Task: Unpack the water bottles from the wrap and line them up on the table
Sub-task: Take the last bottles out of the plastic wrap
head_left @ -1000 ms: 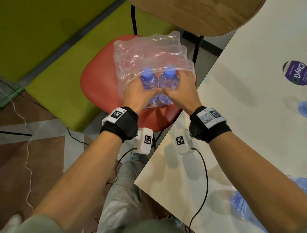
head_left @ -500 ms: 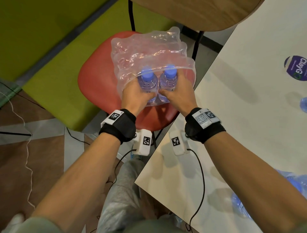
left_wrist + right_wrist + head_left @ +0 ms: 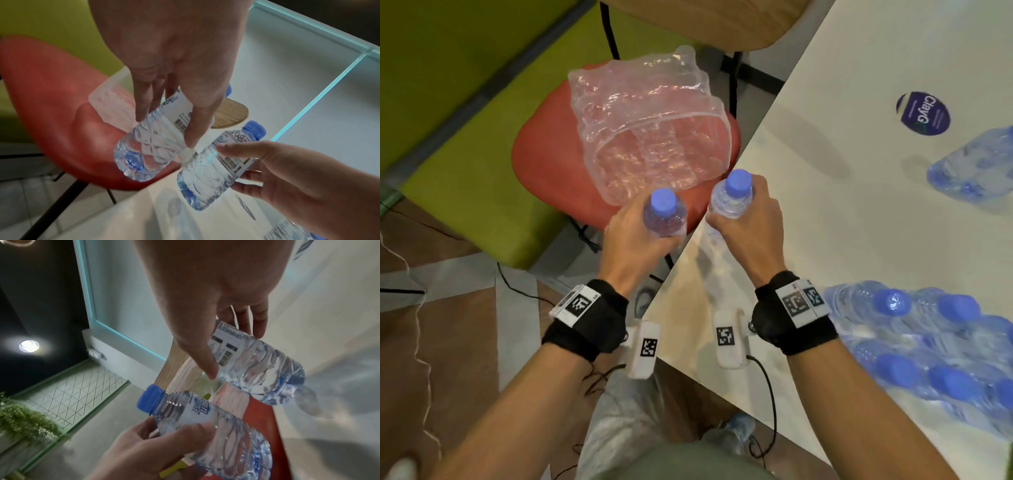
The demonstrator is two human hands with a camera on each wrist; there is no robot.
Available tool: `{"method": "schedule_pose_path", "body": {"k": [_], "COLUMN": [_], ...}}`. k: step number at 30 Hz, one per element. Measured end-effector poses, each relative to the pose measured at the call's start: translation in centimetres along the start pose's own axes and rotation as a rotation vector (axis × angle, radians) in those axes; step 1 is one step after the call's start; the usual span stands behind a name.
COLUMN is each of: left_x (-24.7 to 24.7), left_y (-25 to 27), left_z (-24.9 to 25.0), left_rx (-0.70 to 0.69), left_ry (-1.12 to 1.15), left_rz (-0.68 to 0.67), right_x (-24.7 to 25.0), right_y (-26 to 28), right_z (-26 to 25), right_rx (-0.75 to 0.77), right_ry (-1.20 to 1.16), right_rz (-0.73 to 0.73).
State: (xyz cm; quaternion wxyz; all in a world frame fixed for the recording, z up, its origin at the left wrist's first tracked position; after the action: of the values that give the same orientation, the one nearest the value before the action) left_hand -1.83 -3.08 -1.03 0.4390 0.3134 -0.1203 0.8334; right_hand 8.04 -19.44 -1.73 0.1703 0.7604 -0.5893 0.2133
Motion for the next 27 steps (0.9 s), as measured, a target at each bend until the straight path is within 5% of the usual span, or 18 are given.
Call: {"method": "schedule_pose_path", "body": {"k": [12, 27], "left_x": [-5.5, -6.1], "left_y": [8.5, 9.3], "left_z": [0.4, 1.3], "left_rx": [-0.081, -0.087], "left_ry": [0.061, -0.037], "left_rz": [-0.187, -0.230], "right_x": [5.8, 7.0], "right_y": [8.0, 10.5], "right_z": [5.4, 7.3], "right_rx": [-0.107, -0.035], "right_ry": [0.032, 0.134], "right_rz": [0.059, 0.005]}}
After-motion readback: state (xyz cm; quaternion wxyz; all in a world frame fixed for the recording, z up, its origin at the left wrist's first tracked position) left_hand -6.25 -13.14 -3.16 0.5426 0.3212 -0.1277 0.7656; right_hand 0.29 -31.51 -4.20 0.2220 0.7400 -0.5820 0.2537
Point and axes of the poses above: each hand's wrist, its own y-axis away from the middle knuckle, its own x-axis out of the back of the hand, z = x × y, the point moved 4 cm from there along -y, towards the middle knuckle, and after that the axes turned 3 degrees about x, right-handed, at the moved point
